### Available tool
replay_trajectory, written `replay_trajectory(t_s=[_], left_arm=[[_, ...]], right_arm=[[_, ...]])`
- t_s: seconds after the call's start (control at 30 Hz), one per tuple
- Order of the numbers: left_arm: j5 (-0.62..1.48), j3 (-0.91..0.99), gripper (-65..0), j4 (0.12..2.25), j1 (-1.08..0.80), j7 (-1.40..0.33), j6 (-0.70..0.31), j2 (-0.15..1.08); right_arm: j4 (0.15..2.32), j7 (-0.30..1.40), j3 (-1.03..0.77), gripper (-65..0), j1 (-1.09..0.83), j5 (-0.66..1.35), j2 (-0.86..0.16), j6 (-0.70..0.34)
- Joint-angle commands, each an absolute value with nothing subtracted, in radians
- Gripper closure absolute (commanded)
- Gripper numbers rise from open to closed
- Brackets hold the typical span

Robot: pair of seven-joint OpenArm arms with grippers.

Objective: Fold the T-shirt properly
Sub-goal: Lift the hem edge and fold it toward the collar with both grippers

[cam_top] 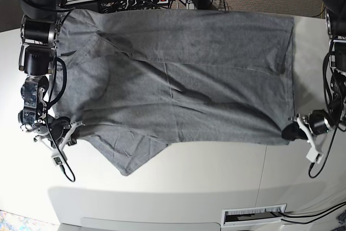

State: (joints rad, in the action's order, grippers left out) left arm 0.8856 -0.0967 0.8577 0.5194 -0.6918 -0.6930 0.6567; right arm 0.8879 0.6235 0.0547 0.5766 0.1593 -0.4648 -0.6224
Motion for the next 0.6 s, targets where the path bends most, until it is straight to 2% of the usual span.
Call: replay_trajectory(t_s=[0.0, 0.27, 0.43, 0.57], left_arm=[[0.88, -0.089, 0.0, 0.874, 0.562, -0.642, -0.698, 0.678], [0.716, -0.089, 0.0, 0.874, 0.58, -0.461, -0.698, 0.673], [0.71, -0.089, 0.0, 0.874, 0.579, -0.468, -0.698, 0.68], [0.714, -0.089, 0.0, 0.874, 0.58, -0.508, -0.698, 0.692]], right_arm=[[0.916, 0.583, 0.051, 0.0, 0.614, 0.175, -0.482, -0.622], [0.916, 0.509, 0.051, 0.0, 0.646, 0.132, -0.48, -0.622], [0.916, 0.548, 0.051, 0.0, 0.665, 0.14, -0.48, -0.622], [0.916, 0.65, 0.051, 0.0, 0.665, 0.209, -0.48, -0.622]])
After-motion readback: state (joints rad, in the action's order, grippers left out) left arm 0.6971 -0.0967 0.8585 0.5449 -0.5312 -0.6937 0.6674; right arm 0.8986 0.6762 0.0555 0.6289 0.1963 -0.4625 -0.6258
